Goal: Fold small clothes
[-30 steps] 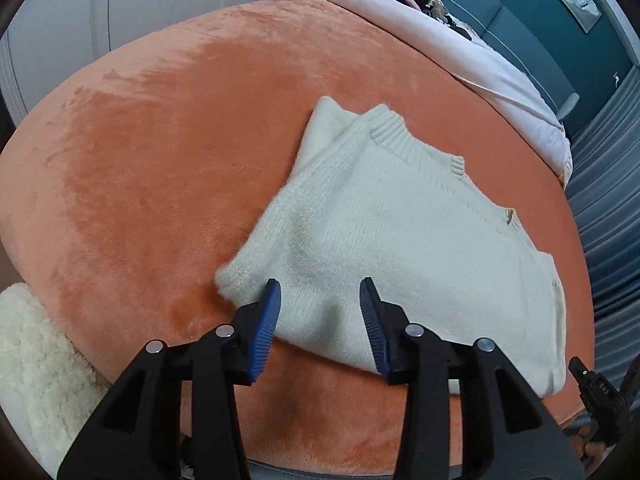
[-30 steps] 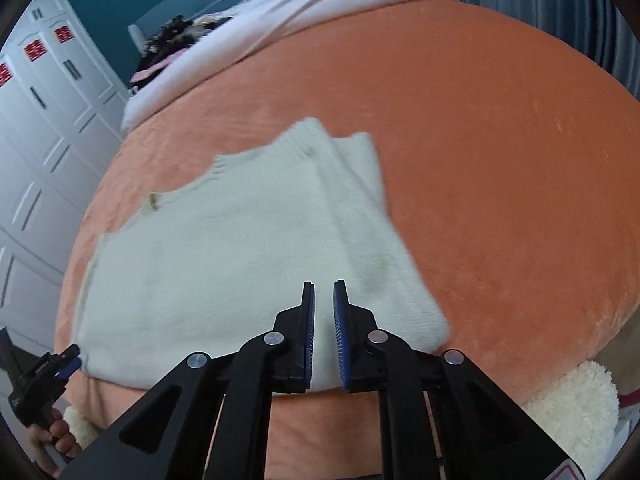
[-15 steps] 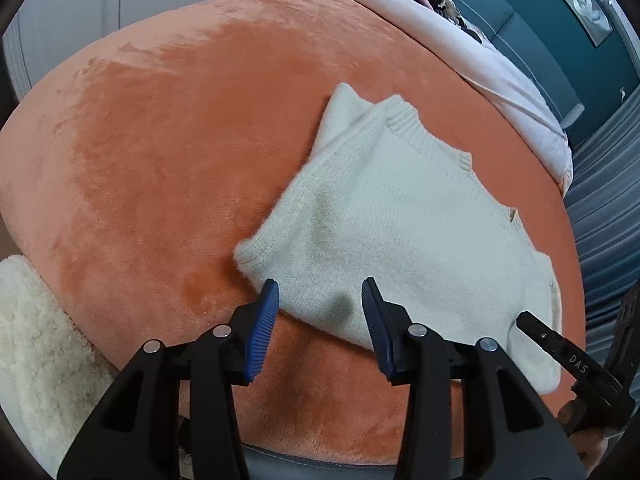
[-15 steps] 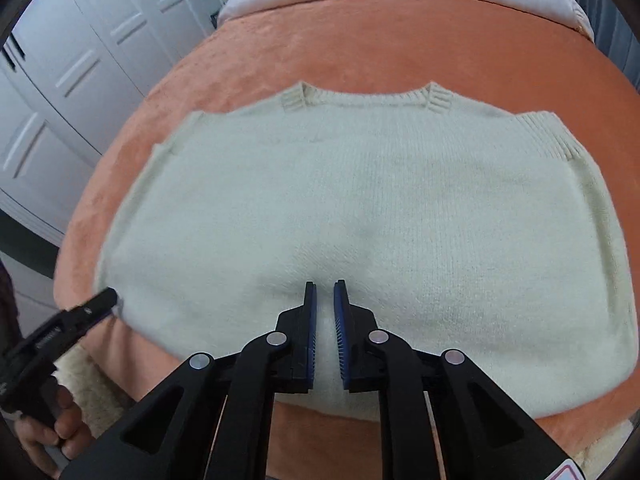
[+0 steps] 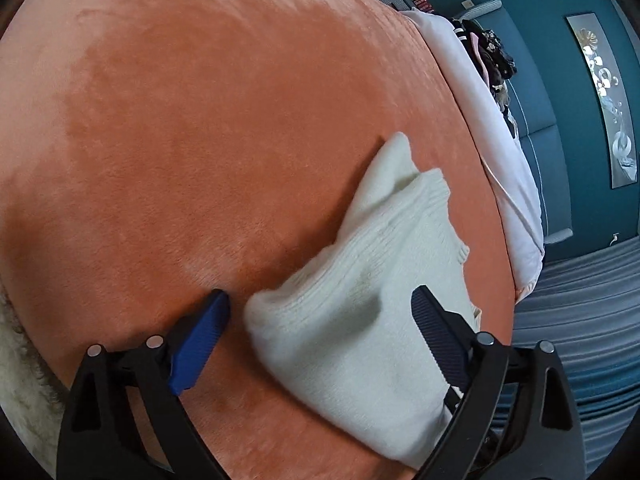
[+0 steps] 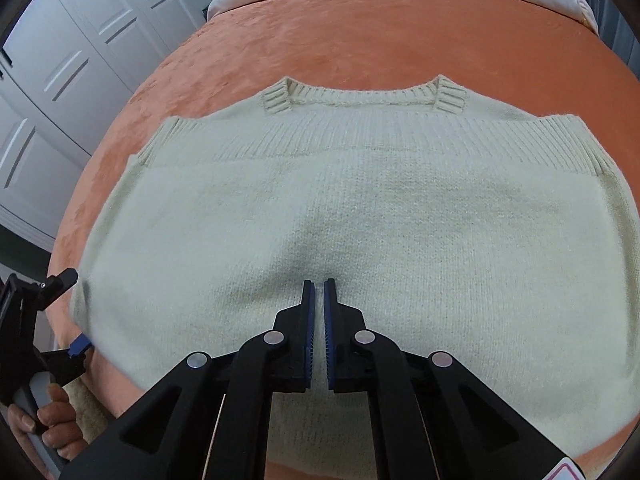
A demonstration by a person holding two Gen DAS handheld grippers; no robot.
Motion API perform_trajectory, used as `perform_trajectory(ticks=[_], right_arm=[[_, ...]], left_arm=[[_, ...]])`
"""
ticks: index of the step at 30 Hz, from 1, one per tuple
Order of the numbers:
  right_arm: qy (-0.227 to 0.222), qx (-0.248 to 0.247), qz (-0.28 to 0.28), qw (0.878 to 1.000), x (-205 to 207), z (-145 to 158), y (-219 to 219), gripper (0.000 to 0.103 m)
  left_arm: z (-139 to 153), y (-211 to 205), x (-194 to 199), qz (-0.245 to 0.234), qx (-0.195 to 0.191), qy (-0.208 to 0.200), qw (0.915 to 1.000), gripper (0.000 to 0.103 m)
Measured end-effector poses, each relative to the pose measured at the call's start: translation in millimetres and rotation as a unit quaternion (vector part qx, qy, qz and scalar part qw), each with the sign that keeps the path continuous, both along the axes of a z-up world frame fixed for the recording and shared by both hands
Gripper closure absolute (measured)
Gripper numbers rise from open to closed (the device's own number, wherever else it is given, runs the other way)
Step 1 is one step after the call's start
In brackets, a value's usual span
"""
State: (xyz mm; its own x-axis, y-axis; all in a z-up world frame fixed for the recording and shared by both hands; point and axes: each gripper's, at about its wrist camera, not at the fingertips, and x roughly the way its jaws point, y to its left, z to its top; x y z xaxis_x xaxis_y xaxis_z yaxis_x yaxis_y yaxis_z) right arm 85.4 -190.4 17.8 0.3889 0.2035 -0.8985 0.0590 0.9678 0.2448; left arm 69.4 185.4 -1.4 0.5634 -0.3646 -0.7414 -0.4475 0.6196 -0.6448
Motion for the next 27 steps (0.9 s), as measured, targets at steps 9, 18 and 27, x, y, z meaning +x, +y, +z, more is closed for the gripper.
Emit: perform_trajectory(ticks=[9, 18, 27], right_arm=[[-0.016, 0.041, -0.003, 0.999, -3, -7, -10, 0.103], [-0.057, 0.174, -0.064, 0.981, -51, 18, -91, 0.089], [-0.064, 0.165, -0.178, 0.968, -157, 27, -196, 0.06]], left_arm=[[95, -61, 21, -0.097, 0.005, -0.109, 0.9893, 0.086], [147, -277, 17, -0.327, 0.056, -0.189, 0.9242, 0.086], [88, -312, -41, -0.409, 0.159, -0.167, 0.8827, 0.025]])
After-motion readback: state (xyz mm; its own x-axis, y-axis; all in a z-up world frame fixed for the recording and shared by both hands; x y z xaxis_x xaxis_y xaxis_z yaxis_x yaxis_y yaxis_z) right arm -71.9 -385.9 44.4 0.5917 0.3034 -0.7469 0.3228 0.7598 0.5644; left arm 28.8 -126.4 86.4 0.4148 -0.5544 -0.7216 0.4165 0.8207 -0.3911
